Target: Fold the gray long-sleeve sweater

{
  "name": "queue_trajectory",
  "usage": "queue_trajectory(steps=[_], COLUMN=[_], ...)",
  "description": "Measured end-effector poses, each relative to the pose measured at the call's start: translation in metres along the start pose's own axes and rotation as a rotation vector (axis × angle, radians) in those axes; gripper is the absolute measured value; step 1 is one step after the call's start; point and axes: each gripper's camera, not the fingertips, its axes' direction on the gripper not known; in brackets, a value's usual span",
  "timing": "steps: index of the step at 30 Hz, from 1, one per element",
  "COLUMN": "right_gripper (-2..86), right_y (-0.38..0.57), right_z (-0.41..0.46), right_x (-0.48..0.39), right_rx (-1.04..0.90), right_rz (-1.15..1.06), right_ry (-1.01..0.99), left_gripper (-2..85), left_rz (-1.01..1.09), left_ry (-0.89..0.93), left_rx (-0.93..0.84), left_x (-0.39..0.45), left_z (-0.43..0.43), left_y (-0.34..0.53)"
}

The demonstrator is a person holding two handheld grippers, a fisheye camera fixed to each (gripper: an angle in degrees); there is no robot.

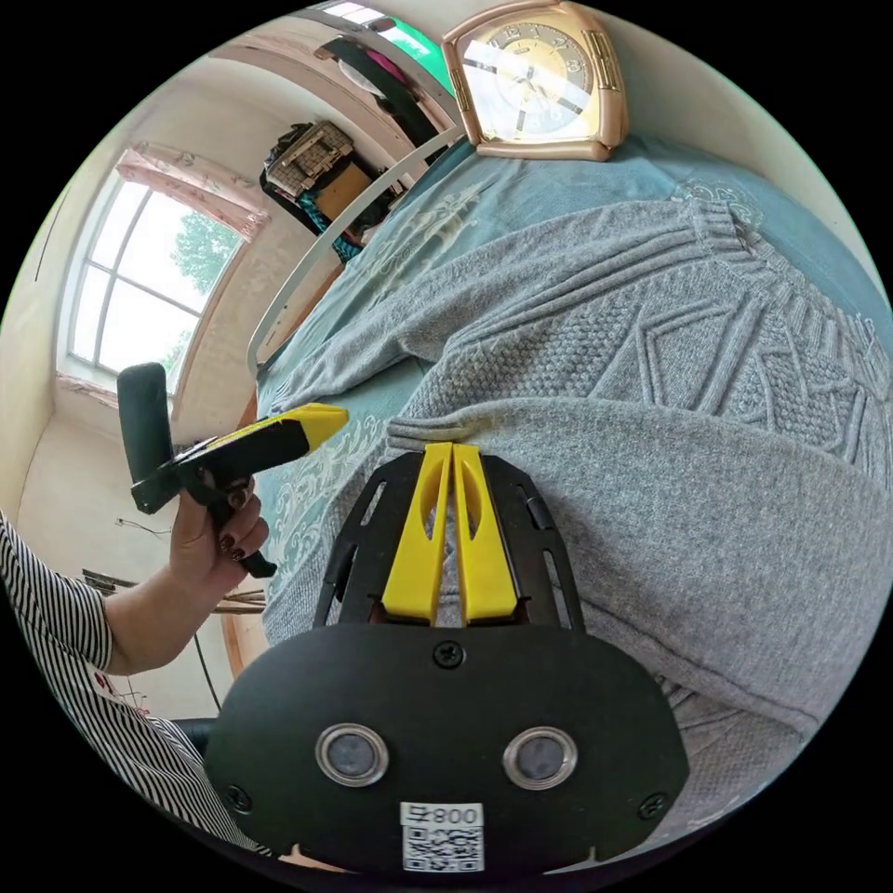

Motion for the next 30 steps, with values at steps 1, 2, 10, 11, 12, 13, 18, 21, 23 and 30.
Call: queue_trajectory(steps=[1, 2, 10, 11, 12, 13, 18, 21, 23, 30], right_gripper=[0.1, 0.1, 0.0, 0.0, 0.1, 0.1, 0.0, 0.1, 0.1, 0.1], right_y=[0.0, 0.0, 0.029, 0.03, 0.031, 0.03, 0.016, -0.001, -0.014, -0.025], right_z=[0.002, 0.001, -0.029, -0.012, -0.01, -0.011, -0.018, 0.009, 0.044, 0.043], right_x=[0.0, 0.0, 0.019, 0.027, 0.028, 0.031, 0.006, -0.013, -0.028, -0.03], right_rx=[0.005, 0.01, 0.1, 0.029, 0.052, 0.079, 0.114, 0.04, -0.084, -0.099], right_rz=[0.009, 0.023, 0.129, 0.146, 0.131, 0.159, 0.102, 0.023, -0.05, -0.032], right_ry=[-0.003, -0.006, 0.052, 0.067, 0.04, 0.023, 0.034, -0.017, 0.017, 0.04], left_gripper=[0.8, 0.5, 0.3, 0.3, 0.2, 0.2, 0.5, 1.2, 1.8, 7.6], left_rz=[-0.002, 0.004, 0.027, 0.018, -0.001, -0.025, -0.112, -0.242, -0.356, -0.817], left_ry=[-0.009, -0.056, -0.078, -0.089, -0.049, -0.027, 0.018, 0.026, 0.039, 0.054], left_rx=[-0.034, -0.112, -0.087, -0.153, -0.105, -0.102, -0.021, 0.028, 0.084, 0.518], left_x=[-0.002, -0.006, -0.033, -0.041, -0.05, -0.055, -0.087, -0.117, -0.139, -0.224], left_z=[0.007, 0.023, 0.01, 0.019, 0.016, 0.014, -0.03, -0.059, -0.08, -0.181], left_y=[0.002, 0.007, 0.055, 0.064, 0.073, 0.076, 0.122, 0.159, 0.183, 0.282])
